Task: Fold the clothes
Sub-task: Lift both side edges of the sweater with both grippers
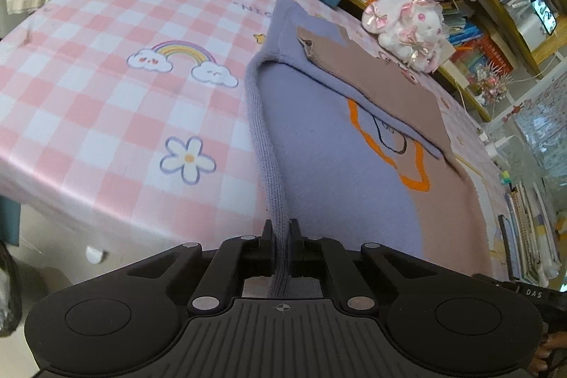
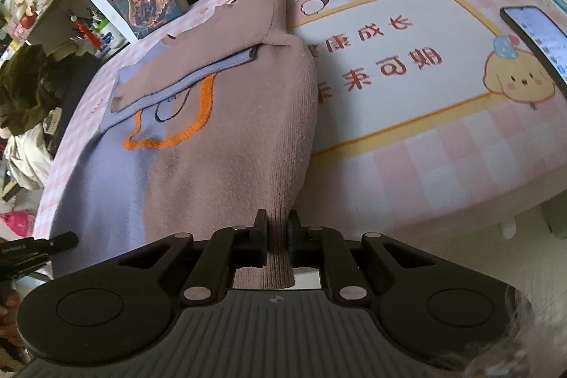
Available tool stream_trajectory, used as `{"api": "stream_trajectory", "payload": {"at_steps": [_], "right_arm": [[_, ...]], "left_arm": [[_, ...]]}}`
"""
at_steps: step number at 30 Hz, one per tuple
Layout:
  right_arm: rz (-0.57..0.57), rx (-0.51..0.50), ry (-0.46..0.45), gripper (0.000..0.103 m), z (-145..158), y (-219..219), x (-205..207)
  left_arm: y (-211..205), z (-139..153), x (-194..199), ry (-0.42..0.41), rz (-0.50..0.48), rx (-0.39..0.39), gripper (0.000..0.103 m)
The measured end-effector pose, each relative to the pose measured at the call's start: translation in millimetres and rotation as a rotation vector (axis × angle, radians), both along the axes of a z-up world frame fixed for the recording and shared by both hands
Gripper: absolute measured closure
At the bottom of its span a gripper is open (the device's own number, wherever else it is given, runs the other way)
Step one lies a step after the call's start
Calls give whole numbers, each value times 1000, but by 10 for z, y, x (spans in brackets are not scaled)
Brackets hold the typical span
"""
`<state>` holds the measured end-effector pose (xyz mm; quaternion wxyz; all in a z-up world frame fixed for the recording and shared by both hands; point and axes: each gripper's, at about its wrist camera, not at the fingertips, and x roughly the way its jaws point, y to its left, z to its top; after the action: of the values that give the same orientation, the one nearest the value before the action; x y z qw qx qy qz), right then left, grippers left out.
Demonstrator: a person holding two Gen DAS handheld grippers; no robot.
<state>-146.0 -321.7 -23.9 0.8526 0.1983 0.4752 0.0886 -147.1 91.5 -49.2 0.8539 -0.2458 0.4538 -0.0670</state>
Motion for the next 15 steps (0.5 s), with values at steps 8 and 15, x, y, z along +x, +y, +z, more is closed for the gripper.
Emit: {"api": "stream_trajectory", "payload": {"at_steps": [8,15], "right_arm": [[28,84,45,94,-28,-184,-244],[17,280,46,94,63,-432,-303]], "left_arm": [[12,7,-240,6,55,-76,99],[85,134,-327,-60,157,-265,99]]}}
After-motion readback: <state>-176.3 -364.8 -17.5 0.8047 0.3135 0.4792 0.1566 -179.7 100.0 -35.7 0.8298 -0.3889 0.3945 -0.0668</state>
